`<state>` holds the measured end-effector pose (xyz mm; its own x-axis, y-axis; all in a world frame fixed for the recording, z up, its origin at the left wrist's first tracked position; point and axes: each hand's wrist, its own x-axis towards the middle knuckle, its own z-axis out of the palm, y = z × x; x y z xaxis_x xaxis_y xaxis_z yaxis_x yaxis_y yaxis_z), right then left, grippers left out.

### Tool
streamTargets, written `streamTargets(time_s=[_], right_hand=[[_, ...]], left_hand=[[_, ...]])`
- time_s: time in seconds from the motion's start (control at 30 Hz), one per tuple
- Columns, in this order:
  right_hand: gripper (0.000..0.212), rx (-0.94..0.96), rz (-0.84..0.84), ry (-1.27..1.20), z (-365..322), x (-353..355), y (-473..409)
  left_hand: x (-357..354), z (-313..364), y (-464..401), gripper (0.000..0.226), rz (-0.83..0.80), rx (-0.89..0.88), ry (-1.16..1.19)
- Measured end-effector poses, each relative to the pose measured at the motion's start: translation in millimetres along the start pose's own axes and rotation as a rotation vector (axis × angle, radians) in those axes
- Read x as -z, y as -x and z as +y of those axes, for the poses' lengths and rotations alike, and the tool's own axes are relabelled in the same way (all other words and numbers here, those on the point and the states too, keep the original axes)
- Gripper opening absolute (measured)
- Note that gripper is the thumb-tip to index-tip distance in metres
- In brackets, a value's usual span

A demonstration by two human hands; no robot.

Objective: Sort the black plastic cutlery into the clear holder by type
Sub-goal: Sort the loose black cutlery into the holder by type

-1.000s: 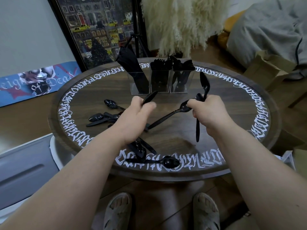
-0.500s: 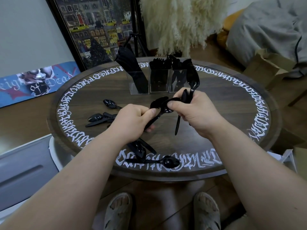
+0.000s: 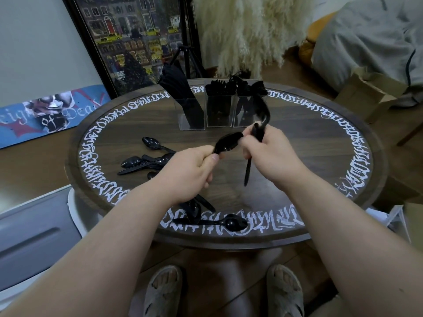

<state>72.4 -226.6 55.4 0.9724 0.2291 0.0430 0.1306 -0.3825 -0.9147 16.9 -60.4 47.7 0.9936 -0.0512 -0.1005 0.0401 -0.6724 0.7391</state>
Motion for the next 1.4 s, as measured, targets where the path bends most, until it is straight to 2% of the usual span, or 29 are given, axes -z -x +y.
streamTargets(time_s=[0.1,0.17,0.27,0.37,0.5,0.63,0.77,0.93,1.0,1.1,1.2,1.3,1.4], right_hand=[[0.023,-0.113,0.051,-0.14,-1.1,4.2,-1.1],[0.029,-0.138,0.086,-0.127,-0.7,9.6,-3.2],[0.025,-0.134,0.024,-0.1,-1.3,13.1,-2.0],[0.018,-0.07,-0.054,-0.155,-3.1,8.3,2.5],[0.024,-0.064,-0.014,-0.293,-2.5,1.3,2.9],[0.025,-0.07,0.024,-0.331,3.5,-3.3,-0.7],[0.024,-0.043,0.076,-0.261,4.6,-5.7,-1.8],[0.015,-0.01,0.099,-0.1,4.6,-3.8,-0.6],[0.019,-0.04,0.108,-0.072,5.8,-3.9,-1.4],[0.037,-0.143,0.123,-0.166,5.5,-0.8,-4.6],[0.035,-0.158,0.152,-0.251,3.6,5.0,-4.8],[0.02,-0.151,0.131,-0.277,2.2,6.7,-3.5],[0.024,-0.159,0.11,-0.287,2.6,6.1,-3.1]], left_hand=[[3.5,-5.1,-0.7,0.03,0.109,0.008,-0.111],[5.1,-6.8,-1.6,0.034,0.198,0.008,-0.158],[6.5,-6.6,-3.8,0.034,0.246,0.066,-0.132],[5.6,-4.2,-5.5,0.031,0.23,0.091,-0.071],[1.3,-0.9,-4.5,0.034,0.145,0.09,-0.043],[-2.0,1.3,-4.2,0.033,0.061,0.089,0.006],[-1.2,2.6,-3.6,0.033,0.054,0.076,0.013],[-1.2,4.2,-0.6,0.032,-0.046,0.017,-0.027],[-0.8,2.8,-1.5,0.032,-0.026,0.007,-0.051],[0.4,-4.7,-4.3,0.03,0.066,0.042,0.017],[3.7,-9.0,-4.6,0.026,0.146,0.042,0.015],[6.8,-9.5,-3.4,0.032,0.172,0.038,-0.055],[7.2,-10.9,-4.5,0.033,0.179,0.055,-0.078]])
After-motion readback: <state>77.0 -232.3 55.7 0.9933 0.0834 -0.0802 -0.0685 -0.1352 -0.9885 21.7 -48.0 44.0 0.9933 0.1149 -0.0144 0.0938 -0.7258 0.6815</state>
